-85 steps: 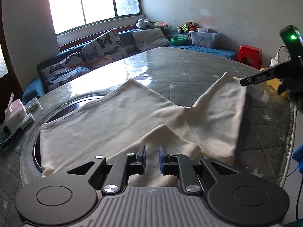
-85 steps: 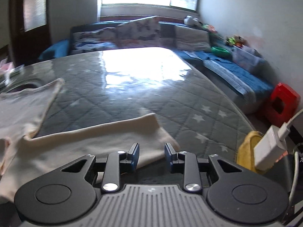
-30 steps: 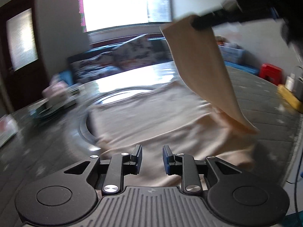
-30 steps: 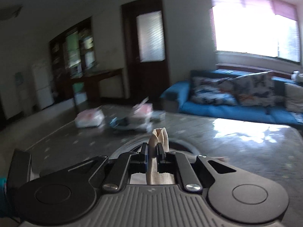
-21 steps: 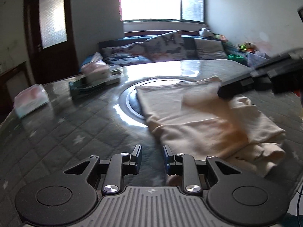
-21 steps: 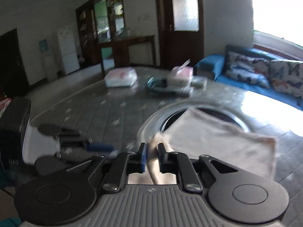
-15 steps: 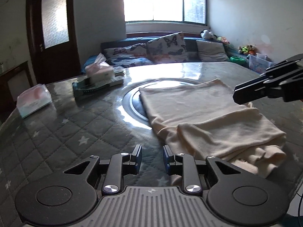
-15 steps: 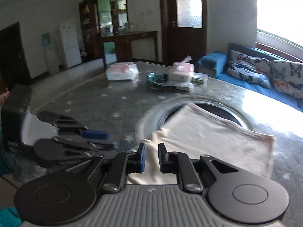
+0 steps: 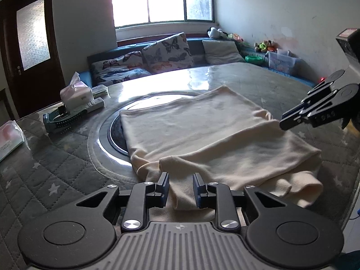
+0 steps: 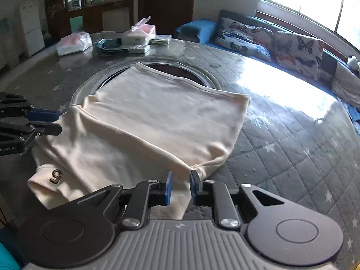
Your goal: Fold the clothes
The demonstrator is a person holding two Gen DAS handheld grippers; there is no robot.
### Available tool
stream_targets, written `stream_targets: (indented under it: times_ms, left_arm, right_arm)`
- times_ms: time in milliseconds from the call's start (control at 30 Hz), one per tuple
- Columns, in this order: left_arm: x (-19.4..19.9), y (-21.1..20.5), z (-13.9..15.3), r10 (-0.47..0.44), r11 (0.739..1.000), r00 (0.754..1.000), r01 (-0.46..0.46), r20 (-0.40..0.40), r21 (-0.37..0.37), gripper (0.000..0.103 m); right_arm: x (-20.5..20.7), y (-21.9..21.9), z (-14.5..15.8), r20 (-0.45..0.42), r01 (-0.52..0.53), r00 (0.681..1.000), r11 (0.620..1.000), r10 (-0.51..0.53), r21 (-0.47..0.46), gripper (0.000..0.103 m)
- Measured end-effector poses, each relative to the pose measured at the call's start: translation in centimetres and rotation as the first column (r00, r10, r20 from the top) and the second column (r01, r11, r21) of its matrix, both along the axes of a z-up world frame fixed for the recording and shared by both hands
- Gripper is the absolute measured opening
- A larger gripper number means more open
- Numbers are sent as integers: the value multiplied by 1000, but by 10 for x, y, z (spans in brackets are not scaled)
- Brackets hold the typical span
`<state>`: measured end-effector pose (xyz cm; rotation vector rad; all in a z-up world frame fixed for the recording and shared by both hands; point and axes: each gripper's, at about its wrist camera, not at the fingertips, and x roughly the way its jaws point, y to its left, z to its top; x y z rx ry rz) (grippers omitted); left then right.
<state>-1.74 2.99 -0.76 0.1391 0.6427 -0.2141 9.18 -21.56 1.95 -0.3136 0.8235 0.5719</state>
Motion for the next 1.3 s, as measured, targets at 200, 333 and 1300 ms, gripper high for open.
stream_targets:
  times_ms: [200, 333, 1300]
  left_arm:
    - [1, 7, -6, 25, 999, 999, -24, -35, 25, 24]
    - [-2, 13, 3, 50, 998, 999, -50, -19, 39, 24]
    - [6, -8, 0, -78, 996, 997, 79, -26, 45, 25]
  right_arm:
    - [11, 5, -8, 8, -3, 1000, 999, 3, 45, 16]
    - [19, 3, -15, 2, 15, 1000, 999, -15, 47, 16]
    - [-33, 44, -10, -3, -200, 980, 977, 201, 79, 23]
